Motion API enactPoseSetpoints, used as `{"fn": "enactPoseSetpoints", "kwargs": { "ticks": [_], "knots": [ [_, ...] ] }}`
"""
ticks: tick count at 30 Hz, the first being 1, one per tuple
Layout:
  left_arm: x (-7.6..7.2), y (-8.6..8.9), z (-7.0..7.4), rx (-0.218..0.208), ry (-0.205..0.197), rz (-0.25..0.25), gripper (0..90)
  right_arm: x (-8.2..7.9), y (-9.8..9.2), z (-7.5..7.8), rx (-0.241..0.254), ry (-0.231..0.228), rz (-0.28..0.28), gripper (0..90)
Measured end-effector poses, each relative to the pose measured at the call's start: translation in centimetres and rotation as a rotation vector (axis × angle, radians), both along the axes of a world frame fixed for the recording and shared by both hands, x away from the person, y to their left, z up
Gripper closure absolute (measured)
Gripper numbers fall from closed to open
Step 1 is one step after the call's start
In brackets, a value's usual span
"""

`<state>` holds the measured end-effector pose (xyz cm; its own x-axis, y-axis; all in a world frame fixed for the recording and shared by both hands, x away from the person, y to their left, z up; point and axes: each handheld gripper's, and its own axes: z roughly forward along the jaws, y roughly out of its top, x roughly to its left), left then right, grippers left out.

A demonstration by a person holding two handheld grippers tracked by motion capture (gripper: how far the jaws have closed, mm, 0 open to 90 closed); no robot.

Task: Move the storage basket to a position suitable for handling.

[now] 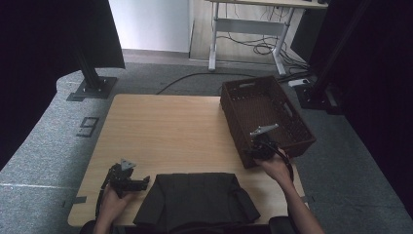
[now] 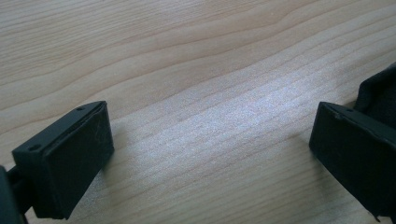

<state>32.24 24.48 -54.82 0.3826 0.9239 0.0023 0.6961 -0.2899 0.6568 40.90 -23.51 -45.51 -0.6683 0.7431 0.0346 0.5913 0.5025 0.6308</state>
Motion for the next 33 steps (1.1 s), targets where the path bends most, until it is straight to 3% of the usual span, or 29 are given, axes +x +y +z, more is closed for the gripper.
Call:
{"fn": "enactPoseSetpoints", "kwargs": {
  "ticks": [19,33],
  "knots": [
    [0.0,0.0,0.0,0.0,0.0,0.0,0.0,-0.7,1.9,0.0,0.007,0.004,0.061,74.0],
    [0.0,0.0,0.0,0.0,0.0,0.0,0.0,-0.9,4.5,0.0,0.006,0.003,0.122,73.2]
  ]
}}
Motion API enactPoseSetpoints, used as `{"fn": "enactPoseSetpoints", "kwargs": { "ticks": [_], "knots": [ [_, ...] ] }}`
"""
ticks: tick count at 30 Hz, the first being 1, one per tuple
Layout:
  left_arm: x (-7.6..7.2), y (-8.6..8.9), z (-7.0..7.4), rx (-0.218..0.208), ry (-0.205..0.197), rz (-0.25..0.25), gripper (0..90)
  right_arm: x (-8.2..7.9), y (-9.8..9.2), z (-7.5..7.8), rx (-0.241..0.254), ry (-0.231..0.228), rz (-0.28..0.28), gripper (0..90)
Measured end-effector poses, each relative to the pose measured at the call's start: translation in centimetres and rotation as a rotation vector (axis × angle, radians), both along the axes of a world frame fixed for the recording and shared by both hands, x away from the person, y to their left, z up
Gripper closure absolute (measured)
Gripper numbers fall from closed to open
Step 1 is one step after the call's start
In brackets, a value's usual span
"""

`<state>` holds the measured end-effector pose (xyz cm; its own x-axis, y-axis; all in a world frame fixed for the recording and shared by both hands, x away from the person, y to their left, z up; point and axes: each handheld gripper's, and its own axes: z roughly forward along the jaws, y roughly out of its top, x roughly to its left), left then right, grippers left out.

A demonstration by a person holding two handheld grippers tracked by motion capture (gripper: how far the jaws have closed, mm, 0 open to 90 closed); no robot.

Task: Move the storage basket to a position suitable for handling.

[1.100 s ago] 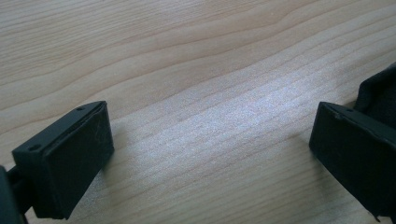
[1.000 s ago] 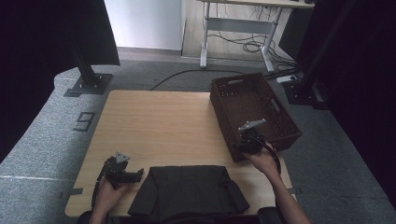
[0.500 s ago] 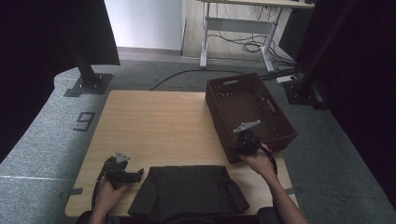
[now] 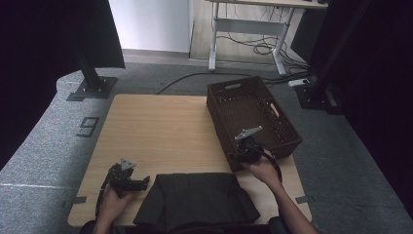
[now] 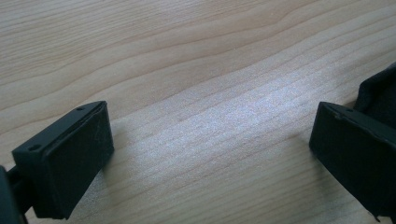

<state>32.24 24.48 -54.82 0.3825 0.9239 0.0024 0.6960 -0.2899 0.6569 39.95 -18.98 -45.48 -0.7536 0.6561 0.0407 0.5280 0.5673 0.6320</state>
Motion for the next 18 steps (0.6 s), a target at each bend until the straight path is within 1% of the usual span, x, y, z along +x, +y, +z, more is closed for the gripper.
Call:
{"fn": "enactPoseSetpoints", "kwargs": {
  "ticks": [12,18],
  "knots": [
    [0.0,0.0,0.0,0.001,0.0,-0.001,0.0,-0.1,2.2,0.0,-0.001,-0.003,0.047,72.8],
    [0.0,0.0,0.0,0.001,-0.001,0.0,0.0,-0.1,4.0,0.0,-0.002,-0.004,0.08,72.4]
  ]
}}
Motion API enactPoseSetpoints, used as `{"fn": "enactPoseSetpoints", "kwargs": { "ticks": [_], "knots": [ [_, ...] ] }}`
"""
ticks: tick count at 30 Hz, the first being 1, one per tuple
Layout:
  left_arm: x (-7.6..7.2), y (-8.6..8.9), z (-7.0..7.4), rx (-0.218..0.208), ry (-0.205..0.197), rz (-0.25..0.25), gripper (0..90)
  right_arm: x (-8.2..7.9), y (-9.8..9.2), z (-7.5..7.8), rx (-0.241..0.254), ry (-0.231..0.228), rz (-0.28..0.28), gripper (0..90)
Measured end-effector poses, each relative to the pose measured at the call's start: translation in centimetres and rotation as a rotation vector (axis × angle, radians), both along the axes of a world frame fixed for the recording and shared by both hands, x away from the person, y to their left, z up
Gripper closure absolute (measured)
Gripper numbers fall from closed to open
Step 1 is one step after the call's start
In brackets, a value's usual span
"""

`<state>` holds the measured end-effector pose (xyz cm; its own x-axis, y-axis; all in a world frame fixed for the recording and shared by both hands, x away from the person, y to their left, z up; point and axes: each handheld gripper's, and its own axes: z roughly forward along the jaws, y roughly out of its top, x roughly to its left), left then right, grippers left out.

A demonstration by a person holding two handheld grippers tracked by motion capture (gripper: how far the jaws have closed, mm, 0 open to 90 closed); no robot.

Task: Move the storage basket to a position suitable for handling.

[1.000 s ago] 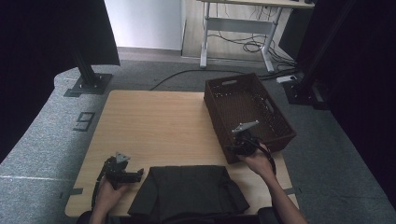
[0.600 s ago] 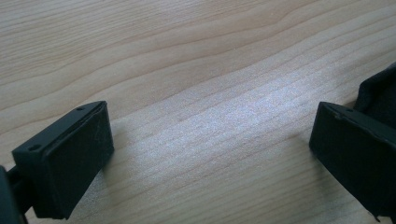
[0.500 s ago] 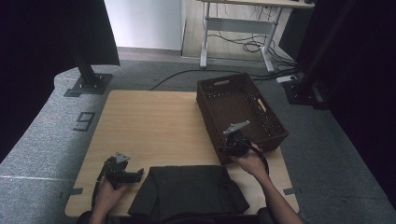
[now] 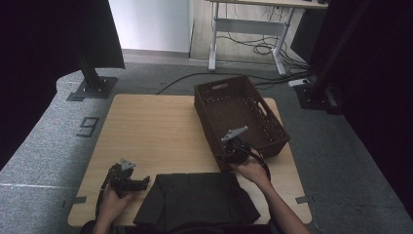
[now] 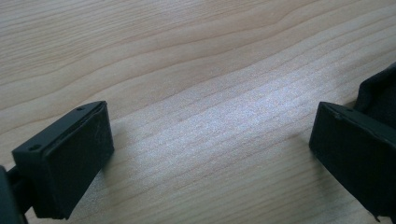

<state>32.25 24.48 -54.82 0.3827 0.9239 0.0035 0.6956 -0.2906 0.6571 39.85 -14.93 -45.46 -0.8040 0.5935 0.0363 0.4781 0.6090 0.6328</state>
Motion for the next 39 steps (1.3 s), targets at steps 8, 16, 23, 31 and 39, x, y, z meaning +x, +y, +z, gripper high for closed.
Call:
{"fn": "enactPoseSetpoints", "kwargs": {
  "ticks": [8,16,23,31,39],
  "knots": [
    [0.0,0.0,0.0,-0.001,0.0,0.001,0.0,-0.1,2.1,0.0,-0.004,-0.002,0.039,72.3],
    [0.0,0.0,0.0,-0.002,-0.001,0.002,0.0,0.1,2.0,0.1,0.017,0.009,0.04,69.3],
    [0.0,0.0,0.0,-0.003,-0.002,0.003,0.0,0.3,0.9,0.2,0.019,0.006,0.022,60.5],
    [0.0,0.0,0.0,0.0,0.0,0.0,0.0,0.3,-1.2,0.3,0.002,-0.004,-0.003,56.0],
    [0.0,0.0,0.0,-0.001,0.001,0.001,0.0,0.5,-4.1,0.2,-0.006,-0.01,-0.048,48.3]
  ]
}}
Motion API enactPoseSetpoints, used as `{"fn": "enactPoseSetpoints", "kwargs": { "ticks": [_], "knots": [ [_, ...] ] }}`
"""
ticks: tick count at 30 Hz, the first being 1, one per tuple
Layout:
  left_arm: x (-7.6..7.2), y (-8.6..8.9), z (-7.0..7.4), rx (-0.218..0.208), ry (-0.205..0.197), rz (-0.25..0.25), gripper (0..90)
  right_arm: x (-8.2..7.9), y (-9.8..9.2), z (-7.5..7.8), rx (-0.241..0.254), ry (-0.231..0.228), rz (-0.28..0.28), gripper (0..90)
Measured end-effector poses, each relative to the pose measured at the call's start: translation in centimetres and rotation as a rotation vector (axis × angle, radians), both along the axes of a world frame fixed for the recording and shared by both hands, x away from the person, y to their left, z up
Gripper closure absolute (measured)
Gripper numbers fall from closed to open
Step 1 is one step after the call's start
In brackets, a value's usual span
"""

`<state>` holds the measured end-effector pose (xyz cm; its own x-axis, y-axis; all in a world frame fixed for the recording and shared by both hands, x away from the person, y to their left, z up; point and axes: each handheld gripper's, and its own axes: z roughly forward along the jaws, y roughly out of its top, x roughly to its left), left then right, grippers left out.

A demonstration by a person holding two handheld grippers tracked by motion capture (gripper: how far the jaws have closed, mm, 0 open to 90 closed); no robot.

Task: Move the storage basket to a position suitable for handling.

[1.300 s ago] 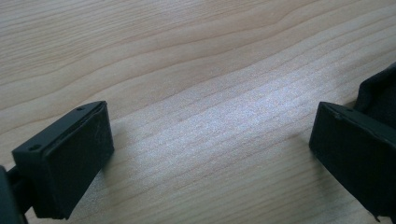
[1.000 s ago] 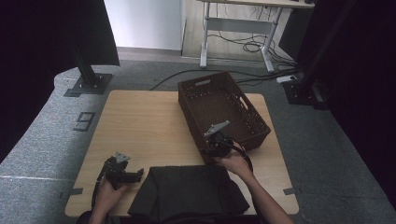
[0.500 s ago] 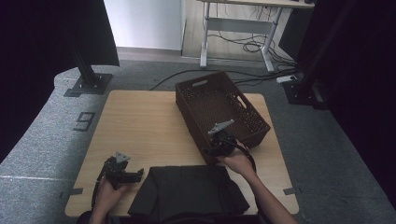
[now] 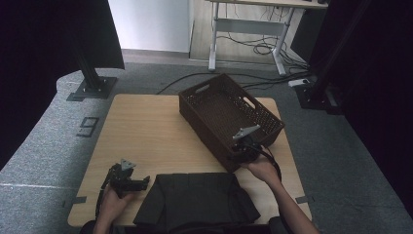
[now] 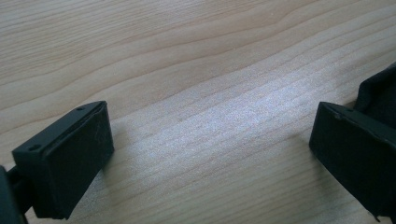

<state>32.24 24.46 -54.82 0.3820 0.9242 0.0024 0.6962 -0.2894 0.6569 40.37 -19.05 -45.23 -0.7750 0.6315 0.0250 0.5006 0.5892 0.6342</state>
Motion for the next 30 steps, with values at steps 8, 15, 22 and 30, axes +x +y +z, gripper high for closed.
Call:
{"fn": "enactPoseSetpoints", "kwargs": {
  "ticks": [8,15,22,30],
  "knots": [
    [0.0,0.0,0.0,0.0,0.0,0.0,0.0,0.1,-2.4,0.1,-0.035,-0.035,-0.015,44.9],
    [0.0,0.0,0.0,0.001,0.0,0.0,0.0,-0.2,-2.4,0.8,-0.049,-0.043,-0.029,32.1],
    [0.0,-0.1,0.0,0.0,-0.001,0.003,0.0,-0.5,-3.8,2.8,-0.023,-0.076,-0.084,22.0],
    [-0.1,-0.1,0.0,-0.001,-0.001,0.004,0.0,-0.7,-4.9,3.3,0.032,-0.075,-0.128,20.4]
  ]
}}
